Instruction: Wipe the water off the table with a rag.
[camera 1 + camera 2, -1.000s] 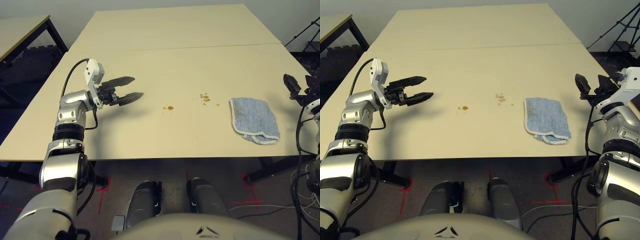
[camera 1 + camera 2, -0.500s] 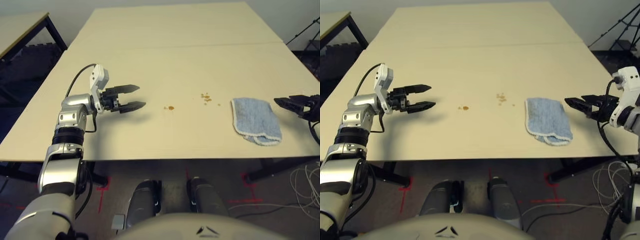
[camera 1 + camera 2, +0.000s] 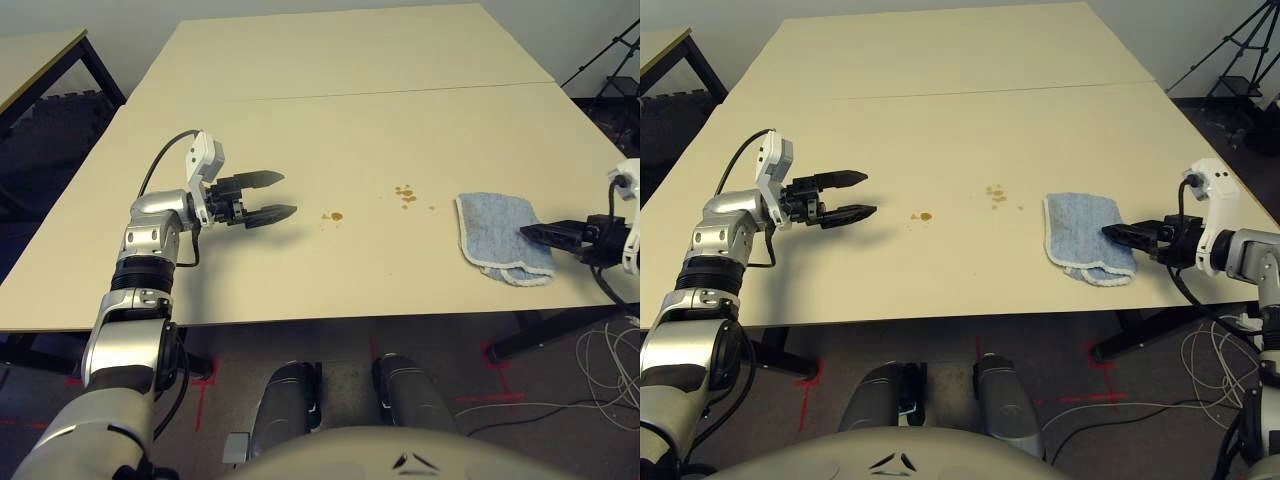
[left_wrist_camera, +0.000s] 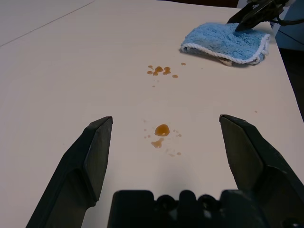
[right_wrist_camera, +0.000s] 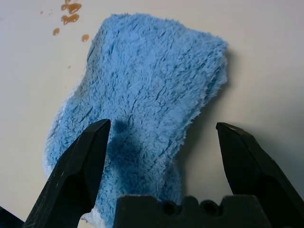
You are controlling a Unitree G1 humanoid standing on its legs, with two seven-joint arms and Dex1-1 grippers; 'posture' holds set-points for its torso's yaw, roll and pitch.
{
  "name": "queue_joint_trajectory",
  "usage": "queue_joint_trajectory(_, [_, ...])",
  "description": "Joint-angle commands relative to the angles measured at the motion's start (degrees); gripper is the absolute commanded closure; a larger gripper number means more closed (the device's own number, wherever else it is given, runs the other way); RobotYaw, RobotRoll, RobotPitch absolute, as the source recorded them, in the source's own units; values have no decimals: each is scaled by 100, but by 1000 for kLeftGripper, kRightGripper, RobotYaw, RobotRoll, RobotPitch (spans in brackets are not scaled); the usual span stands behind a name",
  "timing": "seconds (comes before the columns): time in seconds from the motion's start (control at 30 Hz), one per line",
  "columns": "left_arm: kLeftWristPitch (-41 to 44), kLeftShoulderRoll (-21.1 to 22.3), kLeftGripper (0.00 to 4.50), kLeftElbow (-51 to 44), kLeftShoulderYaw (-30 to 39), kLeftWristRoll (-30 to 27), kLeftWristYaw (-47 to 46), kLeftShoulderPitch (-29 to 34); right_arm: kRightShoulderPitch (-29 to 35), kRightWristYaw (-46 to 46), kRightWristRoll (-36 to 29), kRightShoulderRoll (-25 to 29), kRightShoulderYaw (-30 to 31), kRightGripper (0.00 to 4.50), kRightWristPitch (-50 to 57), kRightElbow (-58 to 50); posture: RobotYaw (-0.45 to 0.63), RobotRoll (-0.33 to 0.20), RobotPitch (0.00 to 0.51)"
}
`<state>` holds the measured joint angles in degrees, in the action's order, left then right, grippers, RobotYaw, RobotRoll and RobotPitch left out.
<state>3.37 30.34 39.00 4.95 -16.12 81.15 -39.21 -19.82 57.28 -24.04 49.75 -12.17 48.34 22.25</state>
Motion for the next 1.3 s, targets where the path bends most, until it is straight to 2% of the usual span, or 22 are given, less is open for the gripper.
queue_joint_trajectory(0.03, [68, 89, 0, -144, -66, -36, 27, 104, -16, -40, 27, -168, 174, 28, -12, -42, -266, 0, 83])
queue_joint_trajectory(0.3, [148, 136, 0, -197, -90, -31, 70, 107, 46, -148, 202, -477, 489, 28, -238, -297, -270, 0, 94])
queue_joint_trajectory(0.33, [153, 137, 0, -196, -93, -28, 71, 104, 43, -206, 266, -517, 515, 187, -341, -277, -270, 0, 94])
queue_joint_trajectory(0.4, [154, 139, 0, -189, -99, -24, 68, 94, 57, -255, 382, -556, 572, 609, -523, -249, -272, 0, 96])
queue_joint_trajectory(0.5, [160, 148, 0, -179, -115, -30, 66, 73, 57, -343, 486, -575, 577, 1783, -694, -216, -274, 0, 99])
queue_joint_trajectory(0.73, [148, 174, 0, -131, -137, -16, 66, 59, -181, -704, 309, -548, 99, 4331, -802, -251, -281, 0, 105])
queue_joint_trajectory(0.77, [139, 179, 0, -116, -140, -12, 72, 59, -237, -767, 260, -560, 20, 4475, -801, -303, -281, 0, 105])
queue_joint_trajectory(0.87, [149, 197, 0, -119, -151, -17, 82, 70, -367, -917, 145, -621, -126, 4478, -786, -462, -289, 0, 111])
queue_joint_trajectory(1.03, [160, 216, 0, -126, -177, -27, 101, 104, -824, -1349, 46, -1021, -242, 4479, -913, -678, -292, 0, 112])
queue_joint_trajectory(1.3, [150, 365, 0, -121, -226, 22, 200, 140, -1290, -1747, 441, -1804, 309, 4479, -1276, -225, -276, 0, 117])
